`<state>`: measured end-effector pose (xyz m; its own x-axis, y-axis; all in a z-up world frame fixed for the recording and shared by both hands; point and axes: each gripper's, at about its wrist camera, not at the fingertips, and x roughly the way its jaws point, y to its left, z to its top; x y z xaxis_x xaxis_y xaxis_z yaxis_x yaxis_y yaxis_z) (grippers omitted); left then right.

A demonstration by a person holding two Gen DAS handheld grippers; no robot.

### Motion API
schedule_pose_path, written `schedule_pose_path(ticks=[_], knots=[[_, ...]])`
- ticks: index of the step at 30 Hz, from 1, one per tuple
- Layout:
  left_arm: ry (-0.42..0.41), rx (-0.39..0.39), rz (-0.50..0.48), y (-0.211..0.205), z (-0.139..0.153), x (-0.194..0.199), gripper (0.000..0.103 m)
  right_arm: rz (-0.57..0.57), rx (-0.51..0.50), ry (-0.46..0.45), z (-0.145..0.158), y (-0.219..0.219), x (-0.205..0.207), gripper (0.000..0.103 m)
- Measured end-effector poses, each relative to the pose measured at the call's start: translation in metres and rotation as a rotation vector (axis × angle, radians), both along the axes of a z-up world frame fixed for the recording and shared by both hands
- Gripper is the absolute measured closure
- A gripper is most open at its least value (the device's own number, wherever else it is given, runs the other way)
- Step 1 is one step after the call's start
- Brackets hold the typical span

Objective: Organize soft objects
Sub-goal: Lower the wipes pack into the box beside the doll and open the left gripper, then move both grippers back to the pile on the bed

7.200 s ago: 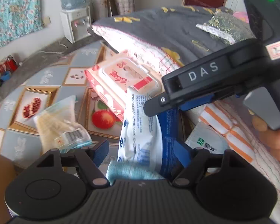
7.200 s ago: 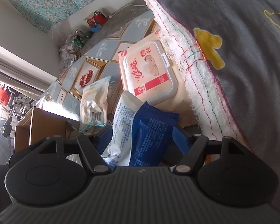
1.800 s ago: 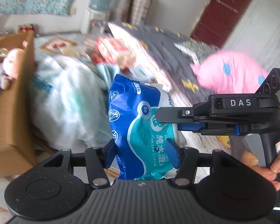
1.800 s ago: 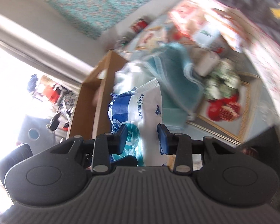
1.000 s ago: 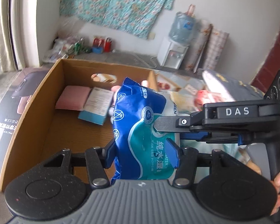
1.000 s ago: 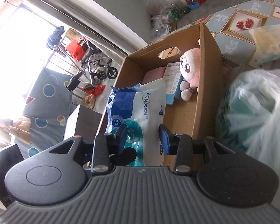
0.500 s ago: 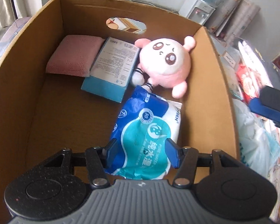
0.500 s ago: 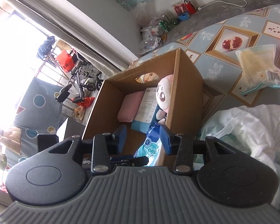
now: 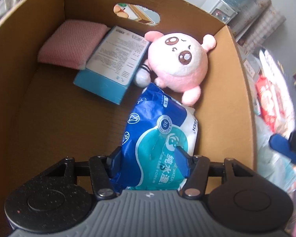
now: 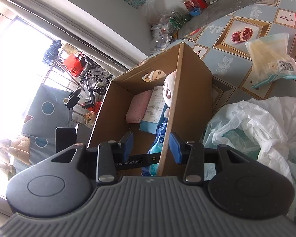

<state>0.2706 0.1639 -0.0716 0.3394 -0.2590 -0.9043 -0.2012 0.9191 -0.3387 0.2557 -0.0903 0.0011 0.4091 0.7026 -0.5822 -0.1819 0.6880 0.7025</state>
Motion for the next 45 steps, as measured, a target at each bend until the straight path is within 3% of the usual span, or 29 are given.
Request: schedule_pose_path(ticks=[5, 11, 14, 18, 20, 22, 27, 34, 36, 40, 45], knots=[[0.026, -0.067, 0.086, -0.006, -0.004, 0.001, 0.042, -0.007, 0.001, -0.003, 0.001, -0.006, -0.005, 0.062], [-0.004, -0.030, 0.100, -0.008, 0.006, -0.004, 0.032, -0.025, -0.006, -0.021, 0.008, -0.024, -0.020, 0.061], [-0.035, 0.000, 0.134, -0.004, 0.023, -0.016, 0.015, -0.052, -0.003, -0.053, 0.020, -0.044, -0.033, 0.056], [-0.087, 0.070, 0.152, -0.001, 0.052, -0.035, 0.014, -0.109, -0.005, -0.114, 0.045, -0.086, -0.054, 0.047], [-0.145, 0.097, 0.146, -0.003, 0.071, -0.049, 0.013, -0.151, -0.024, -0.147, 0.058, -0.111, -0.066, 0.038], [-0.210, 0.127, 0.138, -0.009, 0.089, -0.065, 0.012, -0.196, -0.047, -0.179, 0.069, -0.135, -0.079, 0.034], [-0.369, 0.150, 0.056, -0.042, 0.130, -0.109, 0.009, -0.270, -0.132, -0.219, 0.080, -0.178, -0.115, 0.031], [-0.537, 0.138, -0.169, -0.122, 0.145, -0.160, 0.009, -0.287, -0.189, -0.201, 0.065, -0.200, -0.149, 0.031], [-0.557, 0.118, -0.239, -0.148, 0.138, -0.171, 0.009, -0.276, -0.212, -0.220, 0.061, -0.202, -0.155, 0.034], [-0.555, 0.057, -0.322, -0.188, 0.109, -0.181, 0.011, -0.231, -0.263, -0.210, 0.048, -0.201, -0.156, 0.050], [-0.558, 0.046, -0.404, -0.228, 0.077, -0.182, 0.034, -0.195, -0.309, -0.146, 0.020, -0.204, -0.140, 0.067]])
